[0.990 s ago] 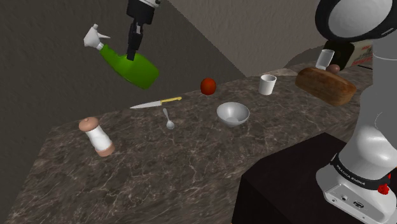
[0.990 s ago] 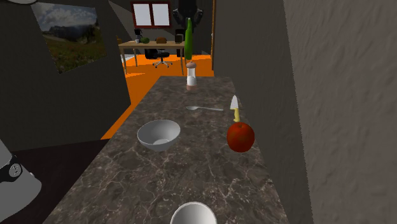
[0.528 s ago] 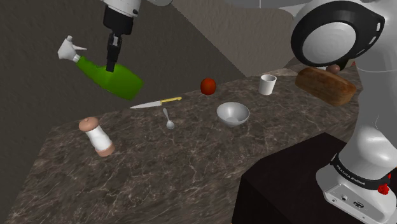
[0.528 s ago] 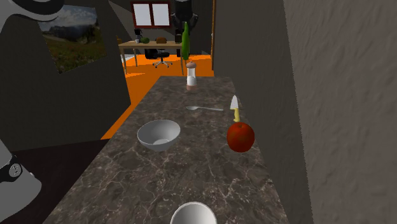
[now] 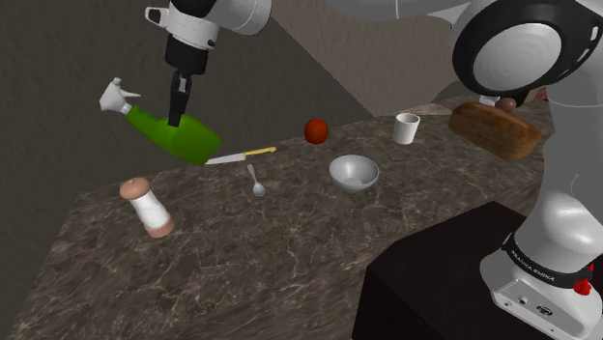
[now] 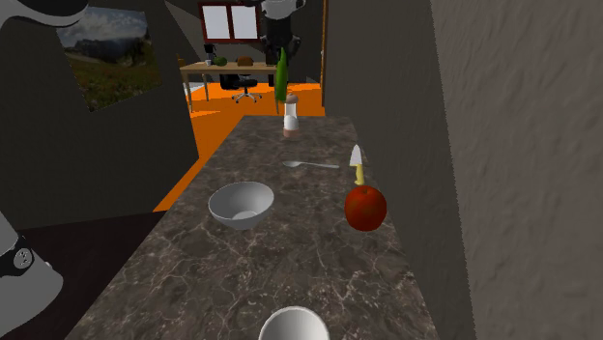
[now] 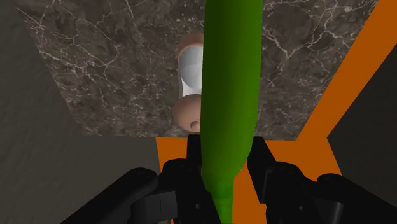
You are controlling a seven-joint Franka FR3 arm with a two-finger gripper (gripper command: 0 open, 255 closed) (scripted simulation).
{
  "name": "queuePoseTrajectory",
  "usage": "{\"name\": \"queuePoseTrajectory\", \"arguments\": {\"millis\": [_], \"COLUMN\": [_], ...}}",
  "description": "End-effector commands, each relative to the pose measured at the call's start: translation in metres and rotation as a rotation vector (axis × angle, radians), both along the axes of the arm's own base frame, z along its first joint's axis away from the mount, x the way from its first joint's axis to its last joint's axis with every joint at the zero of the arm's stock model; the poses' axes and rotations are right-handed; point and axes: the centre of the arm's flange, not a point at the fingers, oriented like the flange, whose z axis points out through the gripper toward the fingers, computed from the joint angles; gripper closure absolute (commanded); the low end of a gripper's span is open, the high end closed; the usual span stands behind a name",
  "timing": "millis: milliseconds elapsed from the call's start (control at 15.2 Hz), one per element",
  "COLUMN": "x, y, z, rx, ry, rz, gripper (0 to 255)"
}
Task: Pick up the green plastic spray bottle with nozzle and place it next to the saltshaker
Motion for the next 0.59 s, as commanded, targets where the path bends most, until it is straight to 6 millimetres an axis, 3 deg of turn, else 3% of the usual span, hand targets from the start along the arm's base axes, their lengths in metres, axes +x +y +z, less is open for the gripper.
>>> {"name": "queuePoseTrajectory", "arguments": {"millis": [0,528], "x": [0.0,0.0], "y": [0.001,0.001], "z": [-0.009,-0.052], "rx": [0.0,0.0], "ry": [-0.001,-0.001], "rz": [0.0,0.0], "gripper": [255,255]}}
